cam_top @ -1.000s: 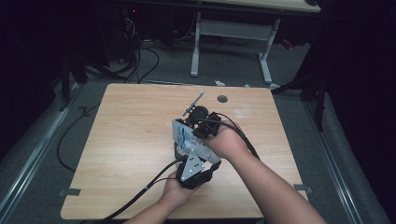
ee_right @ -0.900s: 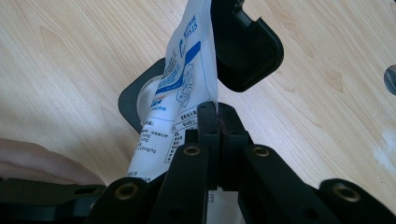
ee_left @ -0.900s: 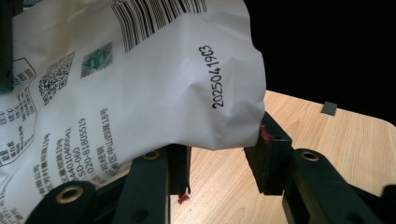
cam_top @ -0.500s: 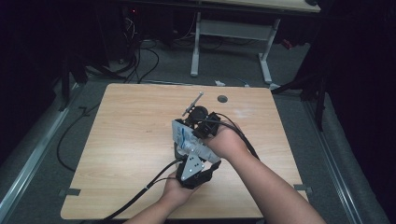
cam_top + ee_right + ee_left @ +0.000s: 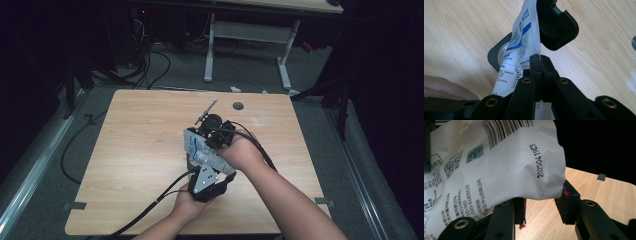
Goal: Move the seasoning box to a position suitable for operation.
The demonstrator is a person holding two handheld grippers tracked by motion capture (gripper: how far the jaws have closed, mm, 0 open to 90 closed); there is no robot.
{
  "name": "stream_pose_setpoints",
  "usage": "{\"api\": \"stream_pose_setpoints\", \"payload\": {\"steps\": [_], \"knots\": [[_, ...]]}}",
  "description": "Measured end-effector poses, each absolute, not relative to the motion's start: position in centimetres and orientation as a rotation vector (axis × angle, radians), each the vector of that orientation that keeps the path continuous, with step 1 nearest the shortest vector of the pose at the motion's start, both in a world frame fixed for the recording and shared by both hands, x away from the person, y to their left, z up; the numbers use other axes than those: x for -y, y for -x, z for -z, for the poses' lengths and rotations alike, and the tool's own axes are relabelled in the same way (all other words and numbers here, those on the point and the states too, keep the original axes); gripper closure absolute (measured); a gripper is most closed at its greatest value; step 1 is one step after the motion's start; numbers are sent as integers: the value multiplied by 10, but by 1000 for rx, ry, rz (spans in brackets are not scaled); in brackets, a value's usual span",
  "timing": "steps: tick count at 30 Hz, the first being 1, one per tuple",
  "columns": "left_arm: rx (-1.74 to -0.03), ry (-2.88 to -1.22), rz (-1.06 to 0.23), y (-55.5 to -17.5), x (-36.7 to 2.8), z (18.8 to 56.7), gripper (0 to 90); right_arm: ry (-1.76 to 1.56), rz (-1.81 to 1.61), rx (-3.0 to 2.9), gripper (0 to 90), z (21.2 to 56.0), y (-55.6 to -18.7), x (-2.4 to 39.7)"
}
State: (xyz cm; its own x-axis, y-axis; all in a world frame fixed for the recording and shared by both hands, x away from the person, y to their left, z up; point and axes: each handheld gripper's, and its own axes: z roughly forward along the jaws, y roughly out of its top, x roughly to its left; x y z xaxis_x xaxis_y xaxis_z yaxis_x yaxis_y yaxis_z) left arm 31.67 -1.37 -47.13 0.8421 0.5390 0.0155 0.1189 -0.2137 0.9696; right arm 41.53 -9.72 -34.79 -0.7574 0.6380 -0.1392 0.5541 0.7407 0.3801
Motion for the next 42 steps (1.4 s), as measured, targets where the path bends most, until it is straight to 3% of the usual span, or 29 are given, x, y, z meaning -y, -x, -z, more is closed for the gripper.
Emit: {"api": "stream_pose_setpoints", "payload": {"steps": [42], "knots": [[-462, -1819, -463, -307, 17, 489, 665, -983, -532, -2709, 897, 352, -411, 112]]}}
